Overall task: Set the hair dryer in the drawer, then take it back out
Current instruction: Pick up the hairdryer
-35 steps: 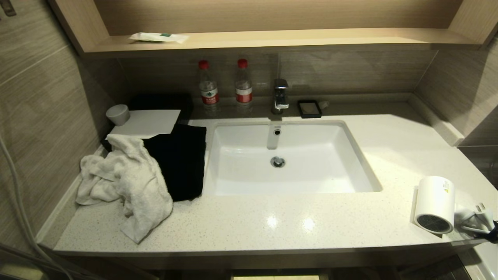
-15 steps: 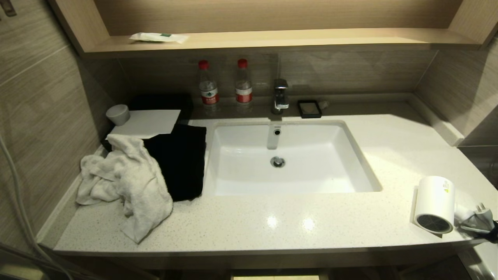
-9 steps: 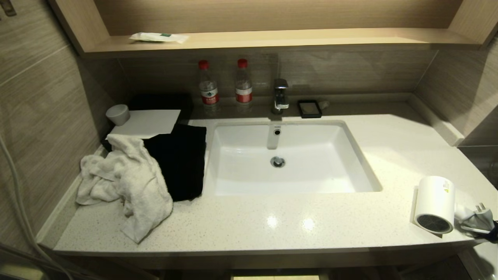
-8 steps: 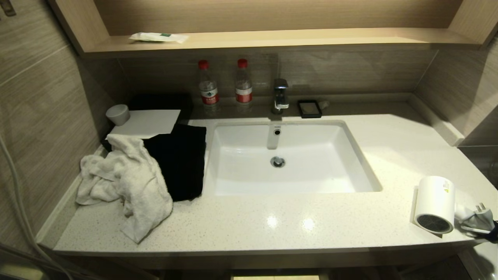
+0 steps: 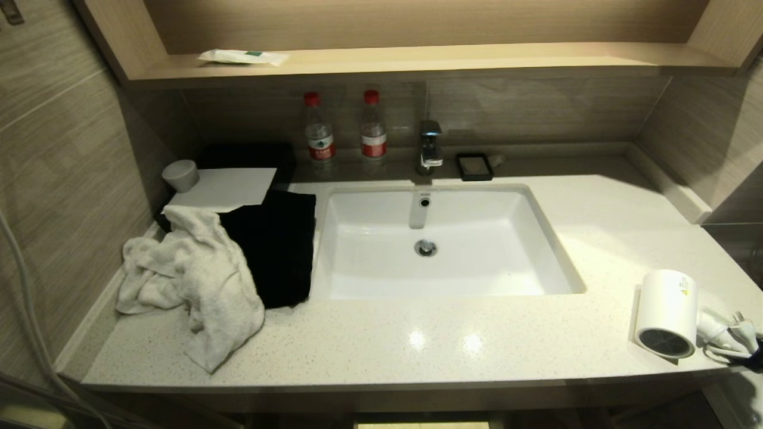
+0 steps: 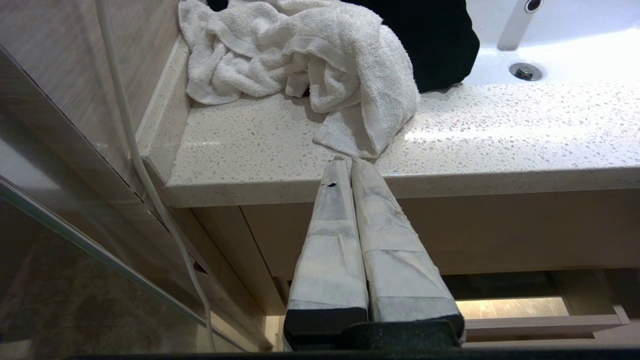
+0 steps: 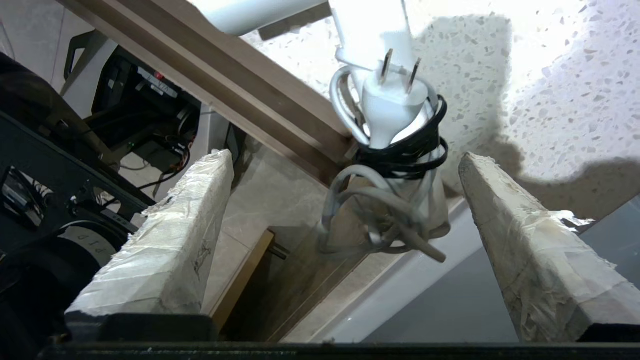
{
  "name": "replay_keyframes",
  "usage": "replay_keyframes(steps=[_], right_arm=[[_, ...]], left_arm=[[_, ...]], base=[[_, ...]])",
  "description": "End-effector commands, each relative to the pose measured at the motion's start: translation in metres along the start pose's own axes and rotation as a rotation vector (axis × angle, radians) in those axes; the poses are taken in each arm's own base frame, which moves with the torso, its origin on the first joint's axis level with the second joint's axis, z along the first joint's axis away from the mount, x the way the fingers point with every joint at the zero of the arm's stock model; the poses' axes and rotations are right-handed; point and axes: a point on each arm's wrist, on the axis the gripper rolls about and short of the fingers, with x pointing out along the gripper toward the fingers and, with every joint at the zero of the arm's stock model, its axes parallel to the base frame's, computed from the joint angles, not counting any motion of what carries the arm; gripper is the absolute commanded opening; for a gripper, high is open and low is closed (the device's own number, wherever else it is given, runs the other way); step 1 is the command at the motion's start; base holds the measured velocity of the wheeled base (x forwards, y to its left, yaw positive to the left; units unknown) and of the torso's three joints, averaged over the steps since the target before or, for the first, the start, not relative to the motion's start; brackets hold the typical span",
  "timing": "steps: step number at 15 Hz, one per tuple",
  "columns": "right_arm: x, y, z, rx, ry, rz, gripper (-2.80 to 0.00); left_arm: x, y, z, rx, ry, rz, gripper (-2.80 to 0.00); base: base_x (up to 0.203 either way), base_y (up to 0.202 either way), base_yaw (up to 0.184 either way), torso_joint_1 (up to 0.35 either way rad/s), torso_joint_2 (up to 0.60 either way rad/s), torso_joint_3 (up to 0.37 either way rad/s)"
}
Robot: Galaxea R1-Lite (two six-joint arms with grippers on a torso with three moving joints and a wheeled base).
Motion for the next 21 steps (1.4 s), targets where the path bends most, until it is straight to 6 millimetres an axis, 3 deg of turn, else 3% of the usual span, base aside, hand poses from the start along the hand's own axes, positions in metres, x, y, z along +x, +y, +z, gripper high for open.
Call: replay_keyframes(steps=[1,5,10,15,21], right_arm=[[0.009,-0.011,0.001,-0.008,0.003,0.028,0.00],[0.008,-0.018,0.017,-0.032,0.011,0.104,0.00],[0.013,-0.026,0.044,-0.237,-0.001,0.094,0.00],[0.018,-0.030,0.046,-0.454,0.030,0.101,0.00],[0.023,-0.031,0.051,-0.380,0.032,0.108,0.00]], left_arm=[[0.000,0.000,0.000,0.000,-0.001,0.000,-2.80],[0.000,0.000,0.000,0.000,-0.002,0.000,-2.80],[0.000,0.000,0.000,0.000,0.000,0.000,-2.80],[0.000,0.000,0.000,0.000,-0.002,0.000,-2.80],[0.000,0.000,0.000,0.000,-0.001,0.000,-2.80]], base=[[0.000,0.000,0.000,0.000,0.00,0.000],[0.000,0.000,0.000,0.000,0.00,0.000],[0.000,0.000,0.000,0.000,0.00,0.000],[0.000,0.000,0.000,0.000,0.00,0.000],[0.000,0.000,0.000,0.000,0.00,0.000]])
